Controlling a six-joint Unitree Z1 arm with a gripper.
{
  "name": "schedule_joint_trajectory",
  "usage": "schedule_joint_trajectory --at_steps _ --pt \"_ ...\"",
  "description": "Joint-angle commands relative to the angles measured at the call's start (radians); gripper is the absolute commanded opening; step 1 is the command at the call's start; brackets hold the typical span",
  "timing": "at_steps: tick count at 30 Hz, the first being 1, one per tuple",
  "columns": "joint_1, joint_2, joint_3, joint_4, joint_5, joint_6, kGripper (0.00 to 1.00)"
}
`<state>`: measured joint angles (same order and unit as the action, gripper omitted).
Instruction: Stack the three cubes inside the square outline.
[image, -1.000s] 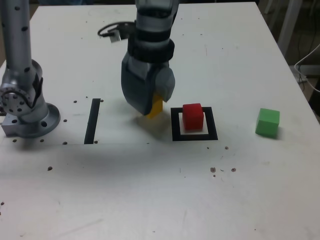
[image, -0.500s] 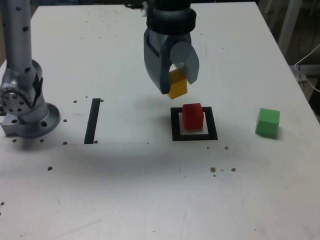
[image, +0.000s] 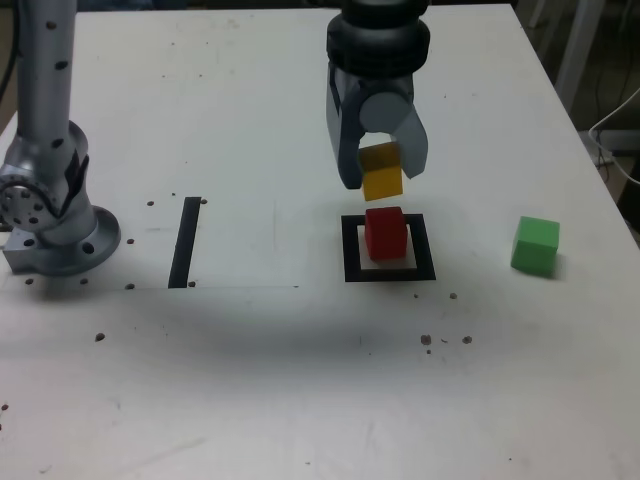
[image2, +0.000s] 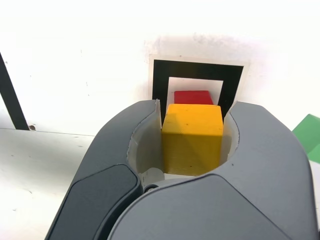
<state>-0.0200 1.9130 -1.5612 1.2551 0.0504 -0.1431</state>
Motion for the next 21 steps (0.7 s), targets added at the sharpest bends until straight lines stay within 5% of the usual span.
schedule_joint_trajectory --at_steps 1,21 --pt "-0.014 0.013 -0.001 0.003 0.005 0.003 0.33" --pt "-0.058 0.064 -0.019 -0.01 0.004 -0.037 0.33"
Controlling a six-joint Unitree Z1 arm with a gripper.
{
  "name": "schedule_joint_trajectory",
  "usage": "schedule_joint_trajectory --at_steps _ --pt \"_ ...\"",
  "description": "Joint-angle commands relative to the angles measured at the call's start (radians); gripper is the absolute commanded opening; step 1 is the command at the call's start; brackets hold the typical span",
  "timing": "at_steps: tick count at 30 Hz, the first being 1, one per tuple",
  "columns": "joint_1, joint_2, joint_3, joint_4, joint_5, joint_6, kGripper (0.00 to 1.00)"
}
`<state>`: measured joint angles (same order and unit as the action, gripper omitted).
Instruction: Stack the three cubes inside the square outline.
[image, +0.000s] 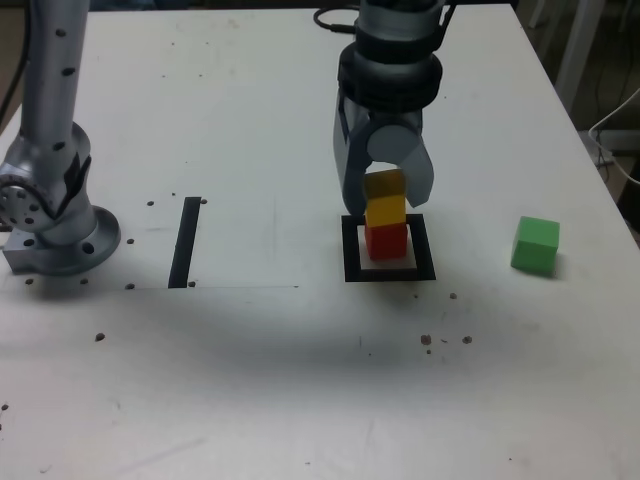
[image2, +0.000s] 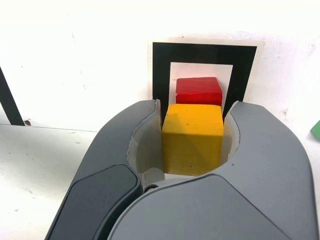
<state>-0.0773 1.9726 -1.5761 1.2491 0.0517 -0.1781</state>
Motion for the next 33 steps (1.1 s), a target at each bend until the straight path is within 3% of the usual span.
schedule_joint_trajectory --at_steps 1,22,33 --pt "-0.001 0.005 -0.005 -0.005 0.003 -0.002 0.33" --pt "0.001 0.028 0.027 -0.061 0.003 -0.007 0.35" --pt "0.008 0.03 0.035 -0.055 0.011 -0.001 0.56"
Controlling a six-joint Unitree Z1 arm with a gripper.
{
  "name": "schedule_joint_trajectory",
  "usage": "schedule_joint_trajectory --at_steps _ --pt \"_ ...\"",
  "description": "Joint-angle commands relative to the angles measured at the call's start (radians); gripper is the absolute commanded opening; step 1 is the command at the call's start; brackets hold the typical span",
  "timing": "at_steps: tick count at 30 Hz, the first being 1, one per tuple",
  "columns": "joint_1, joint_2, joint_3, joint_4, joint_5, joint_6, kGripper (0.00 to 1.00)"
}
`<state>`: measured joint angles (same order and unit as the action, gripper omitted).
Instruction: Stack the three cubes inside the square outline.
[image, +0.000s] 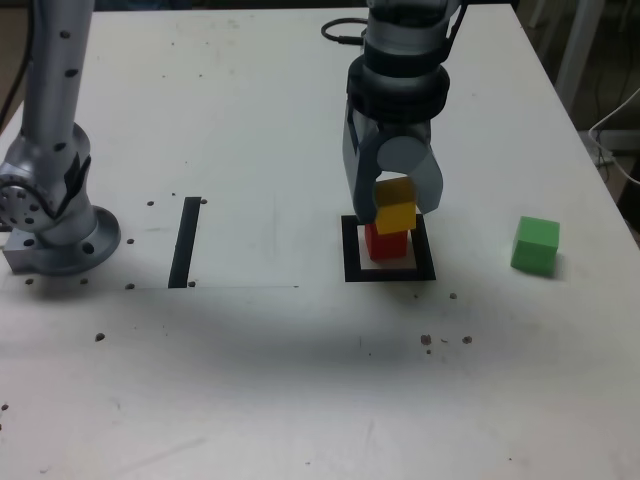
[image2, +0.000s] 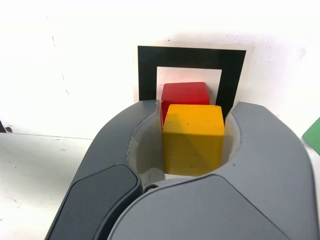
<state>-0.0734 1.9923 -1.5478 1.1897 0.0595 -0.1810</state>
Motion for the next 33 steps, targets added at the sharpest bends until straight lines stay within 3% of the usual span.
schedule_joint_trajectory --at_steps 1,10,16,18,33 --pt "0.004 0.009 0.008 0.007 0.004 0.003 0.57" --pt "0.006 0.004 0.023 0.013 0.0 0.005 0.6" --pt "0.006 -0.007 0.024 0.009 0.003 0.006 0.93" --pt "0.006 -0.01 0.024 0.01 0.006 0.009 0.99" --pt "0.006 -0.029 0.005 0.004 0.004 0.041 1.0"
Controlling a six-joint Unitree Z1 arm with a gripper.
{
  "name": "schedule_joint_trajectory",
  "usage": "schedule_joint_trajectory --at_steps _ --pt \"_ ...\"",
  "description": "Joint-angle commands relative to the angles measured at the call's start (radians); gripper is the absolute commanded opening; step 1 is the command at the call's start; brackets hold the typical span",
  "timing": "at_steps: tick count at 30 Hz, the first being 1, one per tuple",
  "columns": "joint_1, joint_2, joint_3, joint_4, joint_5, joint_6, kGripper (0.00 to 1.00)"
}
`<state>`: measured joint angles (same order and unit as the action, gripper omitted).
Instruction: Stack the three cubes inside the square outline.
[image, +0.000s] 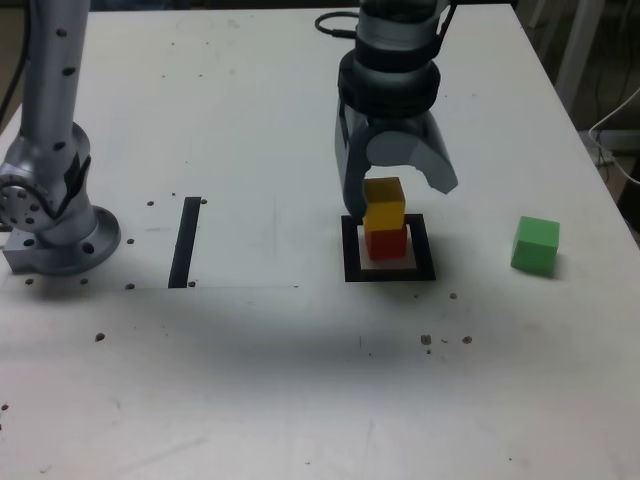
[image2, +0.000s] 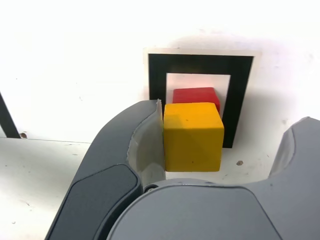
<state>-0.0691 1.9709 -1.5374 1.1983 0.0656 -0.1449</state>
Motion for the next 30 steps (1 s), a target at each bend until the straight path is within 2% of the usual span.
schedule_joint_trajectory --at_steps 1,12,16,21,30 --pt "0.001 -0.007 -0.006 -0.007 -0.003 0.009 1.0" --pt "-0.001 -0.015 -0.003 0.001 -0.011 0.008 1.0" --pt "-0.007 -0.04 -0.013 0.046 0.017 -0.01 1.0" --pt "-0.013 -0.079 -0.045 0.14 0.047 -0.03 1.0" --pt "-0.036 -0.089 -0.196 0.246 0.09 -0.008 1.0"
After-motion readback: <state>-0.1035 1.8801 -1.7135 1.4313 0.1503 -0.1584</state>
